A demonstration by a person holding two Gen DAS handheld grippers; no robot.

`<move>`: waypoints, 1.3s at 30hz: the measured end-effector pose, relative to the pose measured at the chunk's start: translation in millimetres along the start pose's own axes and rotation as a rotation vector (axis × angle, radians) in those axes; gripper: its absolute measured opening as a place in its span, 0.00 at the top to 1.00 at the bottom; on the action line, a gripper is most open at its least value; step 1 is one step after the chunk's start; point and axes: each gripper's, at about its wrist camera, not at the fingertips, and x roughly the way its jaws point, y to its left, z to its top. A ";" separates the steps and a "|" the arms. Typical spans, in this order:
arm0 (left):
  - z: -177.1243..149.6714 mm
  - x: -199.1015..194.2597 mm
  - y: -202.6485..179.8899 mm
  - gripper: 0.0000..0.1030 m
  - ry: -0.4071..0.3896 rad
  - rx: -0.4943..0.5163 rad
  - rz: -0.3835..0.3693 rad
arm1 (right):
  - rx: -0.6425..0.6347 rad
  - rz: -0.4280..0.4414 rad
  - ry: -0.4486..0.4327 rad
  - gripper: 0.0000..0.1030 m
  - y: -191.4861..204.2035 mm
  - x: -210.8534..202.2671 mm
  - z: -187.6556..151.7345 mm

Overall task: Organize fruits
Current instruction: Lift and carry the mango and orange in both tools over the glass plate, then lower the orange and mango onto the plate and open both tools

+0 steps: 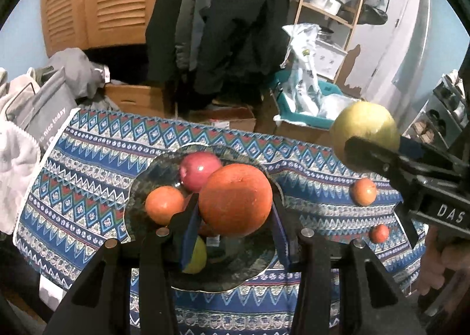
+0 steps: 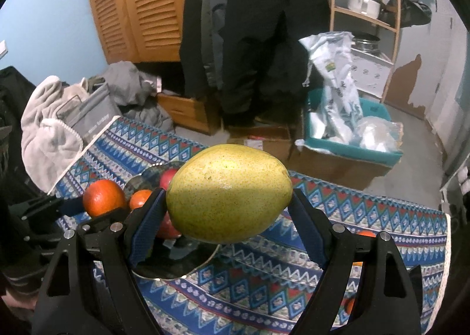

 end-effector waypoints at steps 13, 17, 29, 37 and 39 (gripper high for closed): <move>-22.9 44.5 17.1 0.55 0.134 -0.056 0.004 | 0.000 0.028 0.117 0.19 9.9 60.6 -13.6; -28.2 53.0 18.2 0.55 0.158 -0.067 0.002 | -0.008 0.034 0.149 0.19 10.5 76.7 -19.8; -40.5 74.5 19.9 0.55 0.225 -0.090 0.016 | 0.002 0.027 0.233 0.19 -0.2 112.6 -36.1; -45.1 85.4 22.3 0.55 0.250 -0.109 0.016 | -0.003 0.032 0.245 0.19 1.5 119.6 -38.0; -45.6 85.5 21.4 0.55 0.250 -0.103 0.017 | -0.002 0.032 0.243 0.19 1.8 120.0 -38.1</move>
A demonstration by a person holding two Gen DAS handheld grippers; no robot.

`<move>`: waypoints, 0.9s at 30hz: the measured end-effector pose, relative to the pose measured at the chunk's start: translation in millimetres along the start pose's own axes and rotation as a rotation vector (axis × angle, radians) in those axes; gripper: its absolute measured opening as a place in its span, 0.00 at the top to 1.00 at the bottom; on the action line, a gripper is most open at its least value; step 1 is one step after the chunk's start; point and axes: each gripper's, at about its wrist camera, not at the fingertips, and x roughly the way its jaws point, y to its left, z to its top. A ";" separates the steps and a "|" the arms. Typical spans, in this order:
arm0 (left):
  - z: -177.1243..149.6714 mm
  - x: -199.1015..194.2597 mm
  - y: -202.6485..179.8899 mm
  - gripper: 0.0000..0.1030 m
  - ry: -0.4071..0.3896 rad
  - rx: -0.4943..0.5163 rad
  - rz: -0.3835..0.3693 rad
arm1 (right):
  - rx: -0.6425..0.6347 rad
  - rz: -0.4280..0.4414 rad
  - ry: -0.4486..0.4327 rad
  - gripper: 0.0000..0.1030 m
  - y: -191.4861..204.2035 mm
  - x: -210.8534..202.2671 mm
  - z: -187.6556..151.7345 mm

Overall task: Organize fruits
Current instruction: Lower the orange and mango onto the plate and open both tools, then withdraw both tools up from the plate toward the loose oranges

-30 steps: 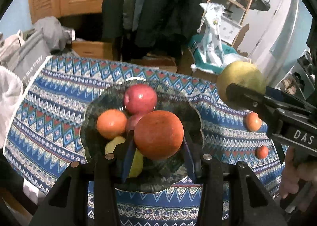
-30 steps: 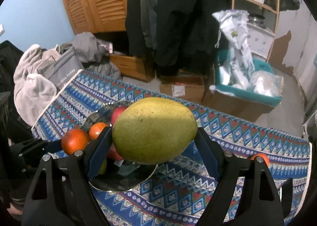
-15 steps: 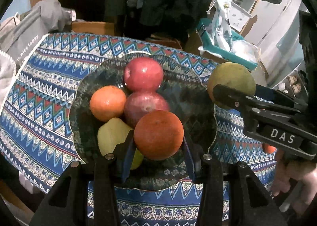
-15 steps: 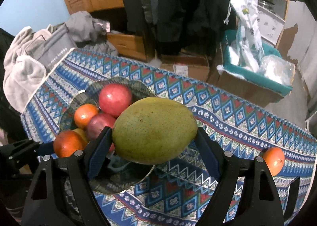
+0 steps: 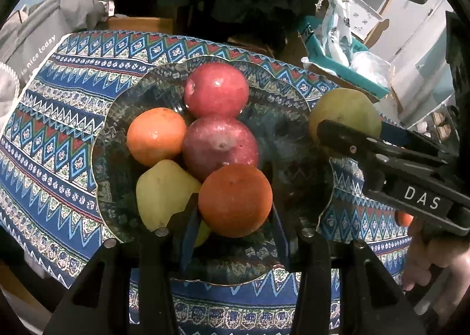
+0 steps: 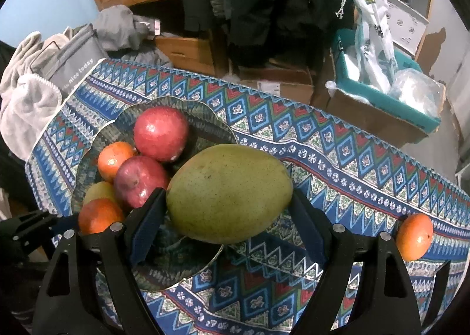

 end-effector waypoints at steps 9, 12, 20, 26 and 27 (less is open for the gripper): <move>1.0 1.6 -0.9 0.52 0.003 0.002 0.003 | -0.002 0.006 0.005 0.18 1.0 0.2 3.2; -0.1 -0.1 -1.0 0.44 0.001 0.002 -0.004 | 0.011 0.035 -0.017 0.18 1.1 -5.3 7.1; -1.0 -4.8 2.0 0.37 -0.011 -0.006 0.019 | 0.006 0.029 -0.021 0.18 1.6 -7.8 9.1; 0.1 -14.3 -1.4 0.37 -0.039 -0.001 0.024 | 0.004 0.012 -0.032 0.18 -0.1 -12.9 7.0; 0.9 -15.0 -2.7 0.37 -0.041 0.000 0.025 | 0.002 0.006 -0.037 0.18 -0.4 -15.1 7.0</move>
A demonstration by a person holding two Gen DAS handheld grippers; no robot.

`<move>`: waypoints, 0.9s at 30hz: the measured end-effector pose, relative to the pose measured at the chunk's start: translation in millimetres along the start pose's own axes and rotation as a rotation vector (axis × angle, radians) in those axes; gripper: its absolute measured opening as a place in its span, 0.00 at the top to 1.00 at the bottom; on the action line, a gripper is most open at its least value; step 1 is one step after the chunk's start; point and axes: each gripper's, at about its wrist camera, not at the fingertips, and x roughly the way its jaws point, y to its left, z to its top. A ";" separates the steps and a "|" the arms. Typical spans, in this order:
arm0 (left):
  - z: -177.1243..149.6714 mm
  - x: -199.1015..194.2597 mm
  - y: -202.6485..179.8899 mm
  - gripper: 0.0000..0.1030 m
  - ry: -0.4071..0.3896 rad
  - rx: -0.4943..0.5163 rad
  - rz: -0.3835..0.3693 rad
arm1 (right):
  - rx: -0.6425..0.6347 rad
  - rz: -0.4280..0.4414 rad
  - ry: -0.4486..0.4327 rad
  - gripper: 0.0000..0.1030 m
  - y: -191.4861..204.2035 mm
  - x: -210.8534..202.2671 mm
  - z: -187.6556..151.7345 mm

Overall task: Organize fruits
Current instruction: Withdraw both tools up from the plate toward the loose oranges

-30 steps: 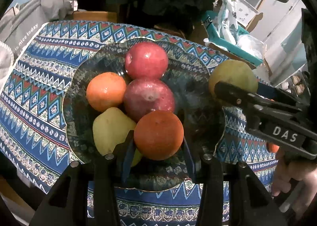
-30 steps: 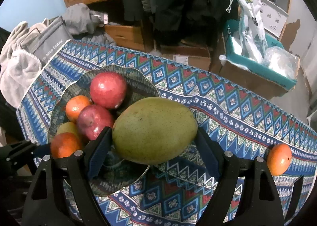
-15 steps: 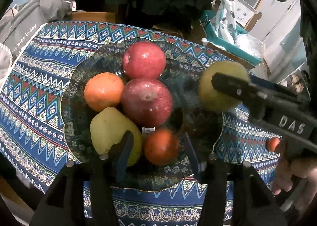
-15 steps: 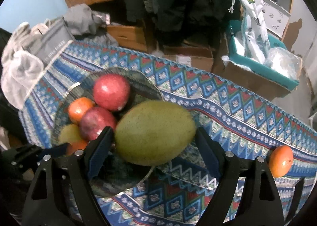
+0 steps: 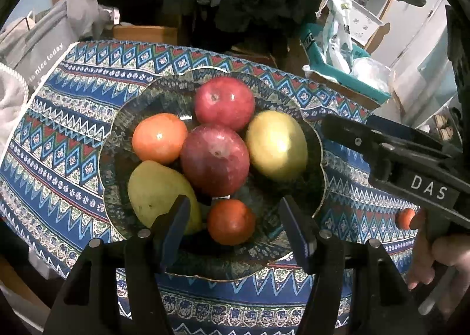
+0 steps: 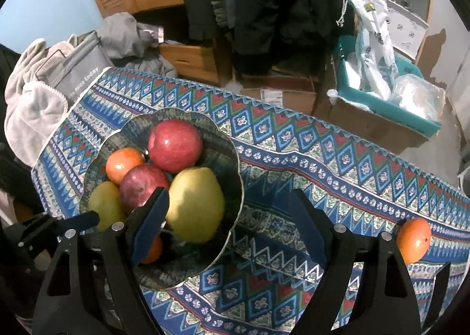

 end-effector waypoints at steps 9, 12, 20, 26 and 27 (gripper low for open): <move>5.3 -20.4 -9.2 0.37 -0.067 0.028 0.018 | -0.004 -0.058 -0.069 0.18 -3.1 -28.5 2.0; 7.6 -29.0 -12.7 0.37 -0.086 0.030 0.006 | -0.006 -0.077 -0.095 0.18 -4.8 -41.1 1.4; 9.7 -53.8 -30.7 0.37 -0.153 0.077 -0.004 | 0.013 -0.115 -0.154 0.18 -13.3 -73.1 -2.8; 8.5 -60.2 -45.2 0.37 -0.175 0.118 -0.010 | 0.035 -0.134 -0.184 0.18 -21.5 -94.2 -8.7; 7.9 -61.0 -47.3 0.37 -0.177 0.123 -0.012 | 0.041 -0.137 -0.191 0.18 -23.7 -98.4 -10.1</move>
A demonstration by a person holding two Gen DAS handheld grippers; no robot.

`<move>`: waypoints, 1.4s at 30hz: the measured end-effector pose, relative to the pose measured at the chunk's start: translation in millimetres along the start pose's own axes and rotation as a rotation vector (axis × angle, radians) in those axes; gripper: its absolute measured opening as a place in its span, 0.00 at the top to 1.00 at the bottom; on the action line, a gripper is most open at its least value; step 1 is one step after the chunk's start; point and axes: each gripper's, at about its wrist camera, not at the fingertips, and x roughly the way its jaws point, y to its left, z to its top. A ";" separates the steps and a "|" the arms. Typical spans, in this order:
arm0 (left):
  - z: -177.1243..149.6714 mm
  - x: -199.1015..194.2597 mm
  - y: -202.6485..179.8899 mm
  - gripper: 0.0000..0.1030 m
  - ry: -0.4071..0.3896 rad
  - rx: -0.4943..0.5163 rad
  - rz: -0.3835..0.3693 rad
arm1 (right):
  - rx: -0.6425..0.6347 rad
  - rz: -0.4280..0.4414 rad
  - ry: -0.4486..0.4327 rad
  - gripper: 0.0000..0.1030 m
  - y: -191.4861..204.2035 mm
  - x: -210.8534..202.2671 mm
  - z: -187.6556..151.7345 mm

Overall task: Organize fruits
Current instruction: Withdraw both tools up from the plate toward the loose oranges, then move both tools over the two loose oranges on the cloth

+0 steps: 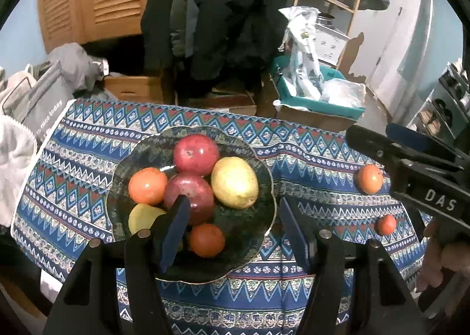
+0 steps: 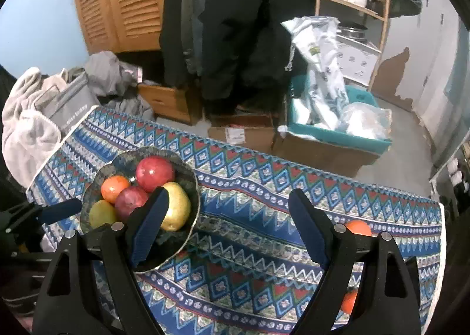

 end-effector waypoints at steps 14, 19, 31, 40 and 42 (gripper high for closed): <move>2.5 -11.7 -33.2 0.37 -0.022 0.057 -0.036 | 0.043 -0.061 -0.045 0.18 -38.1 -43.4 -17.5; 2.5 -12.0 -48.7 0.36 -0.021 0.087 -0.044 | 0.057 -0.084 -0.053 0.18 -54.5 -54.9 -28.0; -1.9 -4.7 -90.6 0.36 0.005 0.161 -0.070 | 0.122 -0.138 -0.040 0.18 -104.5 -71.5 -57.7; -4.6 6.3 -124.9 0.36 0.044 0.211 -0.091 | 0.183 -0.175 -0.016 0.18 -144.3 -78.3 -82.2; -5.2 10.7 -131.6 0.36 0.051 0.225 -0.090 | 0.197 -0.182 -0.004 0.18 -152.6 -76.9 -87.9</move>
